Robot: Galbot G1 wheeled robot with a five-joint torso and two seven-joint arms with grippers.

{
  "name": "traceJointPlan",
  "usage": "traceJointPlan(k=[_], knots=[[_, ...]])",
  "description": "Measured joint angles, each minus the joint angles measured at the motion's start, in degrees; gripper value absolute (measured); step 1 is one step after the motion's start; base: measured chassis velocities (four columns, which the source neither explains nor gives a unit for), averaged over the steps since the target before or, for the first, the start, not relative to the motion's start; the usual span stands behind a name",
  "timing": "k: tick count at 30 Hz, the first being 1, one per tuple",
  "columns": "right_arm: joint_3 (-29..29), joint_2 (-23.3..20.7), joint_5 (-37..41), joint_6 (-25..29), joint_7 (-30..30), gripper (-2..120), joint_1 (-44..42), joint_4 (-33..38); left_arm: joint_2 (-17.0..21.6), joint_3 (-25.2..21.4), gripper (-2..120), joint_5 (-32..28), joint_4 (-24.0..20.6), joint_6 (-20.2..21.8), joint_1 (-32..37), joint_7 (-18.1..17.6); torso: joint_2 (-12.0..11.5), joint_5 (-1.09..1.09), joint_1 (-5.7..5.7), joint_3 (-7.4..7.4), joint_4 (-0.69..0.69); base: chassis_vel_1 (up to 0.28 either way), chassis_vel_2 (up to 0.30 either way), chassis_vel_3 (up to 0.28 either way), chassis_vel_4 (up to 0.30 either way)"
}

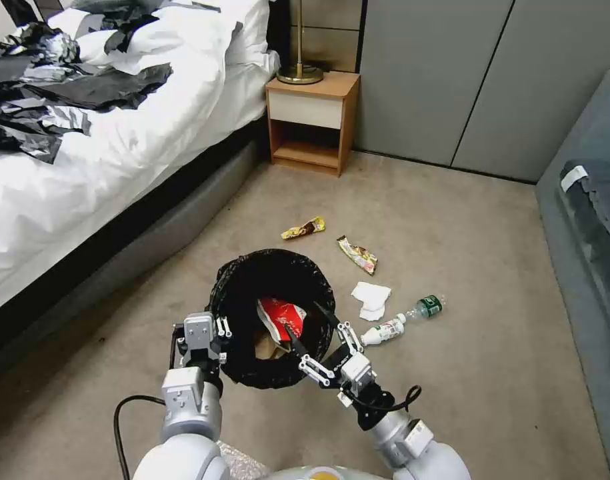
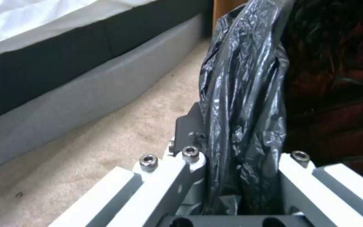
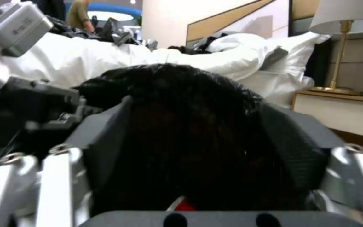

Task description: Pick up the trash bin, then pick up the garbage from the floor and place it into the trash bin.

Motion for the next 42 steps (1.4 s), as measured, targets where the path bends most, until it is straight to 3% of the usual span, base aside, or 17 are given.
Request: traceJointPlan(k=[5, 12, 16, 23, 30, 42], knots=[[-0.85, 0.25, -0.25, -0.94, 0.24, 98, 0.48, 0.36, -0.17, 0.41, 2, 0.07, -0.05, 0.0, 0.51, -0.06, 0.0, 0.0, 0.0, 0.0, 0.0, 0.0, 0.0, 0.0, 0.0], [0.38, 0.75, -0.93, -0.21, 1.26, 100, -0.8, 5.43, -0.18, 0.16, 2, 0.16, 0.33, -0.07, 0.37, -0.08, 0.0, 0.0, 0.0, 0.0, 0.0, 0.0, 0.0, 0.0, 0.0], [3.34, 1.9, -2.67, -0.57, 7.26, 100, -2.25, 12.92, -0.17, -0.31, 2, 0.3, 1.24, -0.24, -0.27, -0.1, 0.0, 0.0, 0.01, 0.0, 0.0, 0.0, 0.0, 0.0, 0.0], [8.91, 4.08, -4.74, -1.72, 16.71, 100, -6.02, 18.21, -0.28, -1.07, 2, 0.3, 1.66, -0.35, -0.88, -0.09, 0.0, 0.0, 0.0, 0.0, 0.0, 0.0, 0.0, 0.0, 0.0], [10.94, 5.83, -4.25, -1.54, 23.2, 100, -9.87, 16.89, -0.66, -1.12, 2, 0.39, 1.57, -0.43, -0.84, -0.08, 0.0, 0.0, 0.0, 0.0, 0.0, 0.0, 0.0, 0.0, 0.0], [12.17, 6.3, -5.25, 1.02, 23.66, 100, -11.87, 10.24, -0.67, -1.79, 2, 0.34, 0.92, -0.59, -0.54, -0.42, 0.0, 0.01, 0.0, 0.0, 0.0, 0.0, 0.0, 0.0, 0.0]])
